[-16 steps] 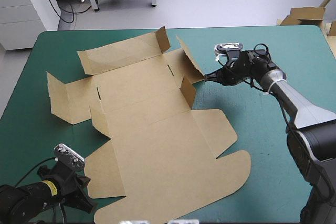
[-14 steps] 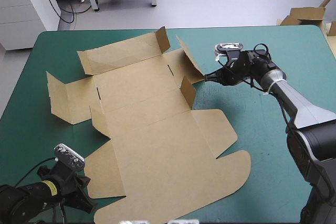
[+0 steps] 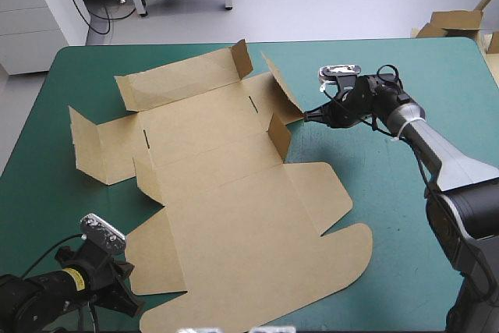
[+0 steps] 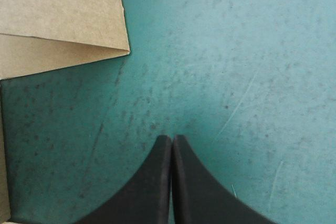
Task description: Fold the box
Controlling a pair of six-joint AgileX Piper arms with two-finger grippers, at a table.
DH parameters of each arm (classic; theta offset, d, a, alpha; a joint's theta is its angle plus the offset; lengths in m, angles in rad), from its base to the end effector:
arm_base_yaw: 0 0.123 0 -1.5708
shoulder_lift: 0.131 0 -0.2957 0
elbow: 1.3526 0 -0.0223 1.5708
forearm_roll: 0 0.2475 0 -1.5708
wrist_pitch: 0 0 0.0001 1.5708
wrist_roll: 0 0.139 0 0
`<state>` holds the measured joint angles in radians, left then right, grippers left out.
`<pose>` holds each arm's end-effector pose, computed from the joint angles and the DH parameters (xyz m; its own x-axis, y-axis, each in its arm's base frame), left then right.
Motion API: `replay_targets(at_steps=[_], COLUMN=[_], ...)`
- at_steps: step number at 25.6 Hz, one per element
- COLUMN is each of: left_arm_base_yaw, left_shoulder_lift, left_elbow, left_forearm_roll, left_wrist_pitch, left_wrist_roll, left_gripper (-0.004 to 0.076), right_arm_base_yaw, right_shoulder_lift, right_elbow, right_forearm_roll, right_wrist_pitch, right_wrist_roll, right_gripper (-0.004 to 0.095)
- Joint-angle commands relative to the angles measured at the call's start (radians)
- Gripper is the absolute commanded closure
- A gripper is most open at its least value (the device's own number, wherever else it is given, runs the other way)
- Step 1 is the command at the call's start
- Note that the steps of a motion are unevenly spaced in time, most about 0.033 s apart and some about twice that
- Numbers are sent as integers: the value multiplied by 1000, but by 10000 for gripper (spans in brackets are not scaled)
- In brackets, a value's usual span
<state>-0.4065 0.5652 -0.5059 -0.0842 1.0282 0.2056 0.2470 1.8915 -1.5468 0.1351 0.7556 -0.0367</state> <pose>0.0832 -0.0467 0.2252 -0.6927 0.4734 -0.5440 0.5491 0.8353 0.0276 0.4311 0.1219 0.2304 -0.8368 -0.1475 -0.5272 -0.2399 0.9644 0.1110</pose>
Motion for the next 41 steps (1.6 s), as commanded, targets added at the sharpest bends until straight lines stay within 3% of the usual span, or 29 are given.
replay_targets(at_steps=[1, 6, 12, 16, 26, 33, 41], left_arm_base_yaw=[-5, -5, -5, -5, -5, -5, -5], left_shoulder_lift=[3, 3, 3, 3, 3, 3, 3], left_elbow=[-24, -24, -24, -24, -24, -24, -24], left_forearm_roll=[-13, -13, -13, -13, -13, -13, -13], left_wrist_pitch=[-43, -43, -41, -39, -39, -39, -39], left_wrist_roll=[-3, -3, -3, -3, -3, -3, -3], left_gripper=[731, 731, 731, 731, 731, 731, 731], right_arm_base_yaw=[0, 0, 0, 0, 0, 0, 0], right_shoulder_lift=[-54, -54, -54, -75, -225, -298, -297], right_elbow=[-29, -49, -264, -351, -353, -351, -345], right_forearm_roll=[3, -1, -1, -5, 14, 189, 142], right_wrist_pitch=[-19, 37, 258, 345, 399, 412, 412], right_wrist_roll=[-6, -6, -44, -60, -128, -263, -263], right_gripper=[929, 929, 928, 927, 928, 928, 928])
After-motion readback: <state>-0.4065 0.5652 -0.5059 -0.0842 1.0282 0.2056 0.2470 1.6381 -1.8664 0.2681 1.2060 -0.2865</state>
